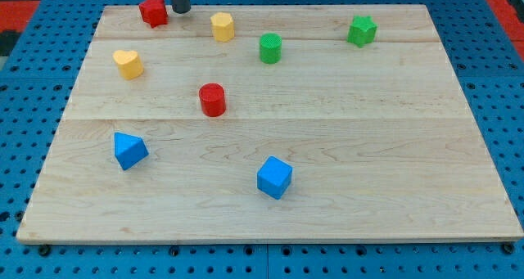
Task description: Move the yellow hexagon and green circle diagonally to the bottom left side of the green star
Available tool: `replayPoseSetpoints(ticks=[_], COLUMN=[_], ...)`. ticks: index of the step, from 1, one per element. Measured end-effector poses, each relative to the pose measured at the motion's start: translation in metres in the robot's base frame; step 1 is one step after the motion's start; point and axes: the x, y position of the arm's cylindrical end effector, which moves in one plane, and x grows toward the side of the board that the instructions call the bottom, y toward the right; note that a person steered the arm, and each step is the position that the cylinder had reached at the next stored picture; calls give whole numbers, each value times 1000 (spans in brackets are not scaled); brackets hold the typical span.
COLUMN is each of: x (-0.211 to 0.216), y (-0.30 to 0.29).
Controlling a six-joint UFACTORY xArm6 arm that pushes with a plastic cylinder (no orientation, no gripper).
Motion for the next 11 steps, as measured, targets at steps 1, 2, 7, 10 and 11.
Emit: replayPoseSetpoints(ticks=[1,2,7,10,11], x=[16,69,62,193,189], y=[-49,-60,110,-1,-90])
